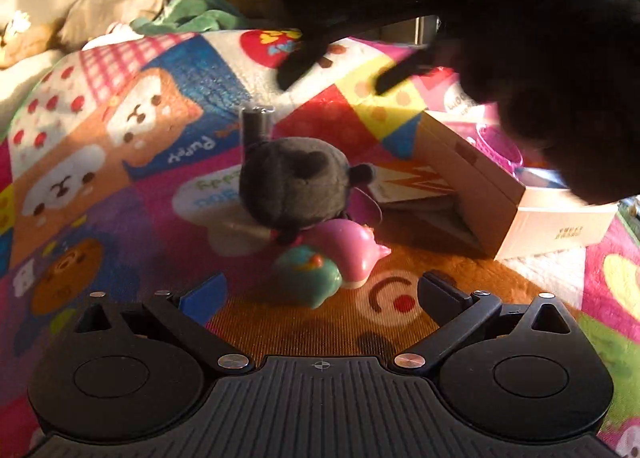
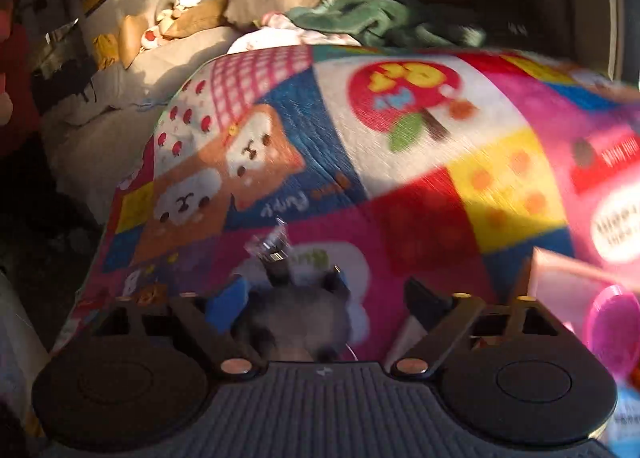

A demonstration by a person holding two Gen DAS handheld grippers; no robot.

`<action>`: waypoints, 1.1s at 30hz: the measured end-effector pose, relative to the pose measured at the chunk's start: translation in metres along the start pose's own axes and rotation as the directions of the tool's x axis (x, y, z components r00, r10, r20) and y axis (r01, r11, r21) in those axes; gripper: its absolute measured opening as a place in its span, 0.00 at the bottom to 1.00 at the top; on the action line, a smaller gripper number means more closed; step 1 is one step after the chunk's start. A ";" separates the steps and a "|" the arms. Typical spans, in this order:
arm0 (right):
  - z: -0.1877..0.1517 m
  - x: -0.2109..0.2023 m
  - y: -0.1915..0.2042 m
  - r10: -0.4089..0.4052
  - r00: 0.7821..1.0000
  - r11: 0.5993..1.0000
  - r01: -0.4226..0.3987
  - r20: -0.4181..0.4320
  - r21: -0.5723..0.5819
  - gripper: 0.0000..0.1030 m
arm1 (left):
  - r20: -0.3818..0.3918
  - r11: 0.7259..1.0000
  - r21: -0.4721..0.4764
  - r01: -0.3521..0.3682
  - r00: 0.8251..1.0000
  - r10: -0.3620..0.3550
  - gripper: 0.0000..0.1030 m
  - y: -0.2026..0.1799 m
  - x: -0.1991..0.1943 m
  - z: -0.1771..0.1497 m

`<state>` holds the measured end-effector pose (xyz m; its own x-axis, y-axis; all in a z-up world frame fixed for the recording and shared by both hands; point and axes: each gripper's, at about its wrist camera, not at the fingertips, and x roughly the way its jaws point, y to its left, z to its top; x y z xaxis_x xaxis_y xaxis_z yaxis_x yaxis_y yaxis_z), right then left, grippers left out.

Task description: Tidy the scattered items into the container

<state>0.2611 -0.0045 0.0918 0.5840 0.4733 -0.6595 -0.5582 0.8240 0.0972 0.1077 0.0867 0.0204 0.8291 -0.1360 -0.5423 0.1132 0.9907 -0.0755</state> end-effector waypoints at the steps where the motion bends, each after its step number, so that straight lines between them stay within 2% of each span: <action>1: 0.003 0.009 0.012 -0.013 1.000 0.999 0.014 0.006 -0.052 0.85 | 0.002 1.000 -0.007 -0.002 1.000 0.002 1.00 0.001 0.000 0.000; 2: 0.006 0.019 0.023 -0.030 0.999 0.995 0.032 0.013 -0.094 0.84 | 0.002 1.000 -0.010 -0.004 1.000 0.004 1.00 0.001 0.000 -0.001; 4: 0.013 0.042 0.036 -0.051 0.999 0.990 0.049 -0.010 -0.134 0.72 | 0.001 1.000 -0.014 -0.005 1.000 0.005 1.00 0.001 0.000 -0.001; 6: 0.020 0.065 0.041 -0.064 0.995 0.989 0.054 -0.075 -0.136 0.39 | -0.006 1.000 -0.022 -0.006 1.000 0.005 1.00 0.003 0.001 -0.001; 8: 0.021 0.076 0.039 -0.069 0.991 0.992 0.056 -0.119 -0.115 0.24 | -0.007 0.999 -0.036 -0.002 1.000 0.002 1.00 0.005 0.001 -0.001; 12: 0.014 0.046 0.032 -0.062 0.995 0.993 0.054 -0.073 -0.106 0.22 | -0.004 0.999 -0.040 0.003 1.000 -0.003 1.00 0.006 0.001 -0.001; 16: -0.004 -0.028 0.016 -0.022 1.000 0.997 0.023 0.016 -0.072 0.22 | 0.001 1.000 -0.028 -0.003 1.000 0.003 1.00 0.003 -0.001 -0.002; 20: -0.047 -0.106 -0.016 0.012 0.998 1.000 -0.014 0.059 0.019 0.22 | 0.016 1.000 -0.005 0.001 1.000 -0.001 1.00 -0.001 -0.004 -0.003; 23: -0.092 -0.142 -0.041 0.031 0.999 0.991 -0.036 0.041 0.127 0.22 | 0.023 0.999 0.028 -0.026 0.999 0.025 1.00 -0.008 -0.007 -0.004; 25: -0.126 -0.154 -0.056 0.066 0.998 0.975 -0.068 0.017 0.211 0.22 | 0.003 1.000 0.026 -0.016 1.000 0.016 1.00 -0.015 -0.013 -0.006; 29: -0.191 -0.156 -0.089 0.122 0.992 0.917 -0.102 -0.026 0.385 0.22 | -0.032 0.998 0.042 0.045 0.999 -0.043 1.00 -0.037 -0.027 -0.008; 30: -0.205 -0.155 -0.097 0.122 0.992 0.901 -0.100 -0.026 0.423 0.27 | -0.039 0.997 0.062 0.050 0.998 -0.047 1.00 -0.044 -0.030 -0.009; 32: -0.226 -0.159 -0.109 0.068 0.998 0.888 -0.055 -0.013 0.457 0.37 | -0.050 0.993 0.107 0.056 0.997 -0.051 1.00 -0.057 -0.034 -0.010; 33: -0.234 -0.164 -0.110 0.017 1.000 0.902 -0.011 -0.009 0.431 0.41 | -0.055 0.990 0.127 0.060 0.997 -0.053 1.00 -0.062 -0.034 -0.010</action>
<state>0.0893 -0.2458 0.0150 0.5689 0.4845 -0.6645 -0.2566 0.8723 0.4162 0.0667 0.0302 0.0353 0.7904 -0.1886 -0.5828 0.2316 0.9728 -0.0008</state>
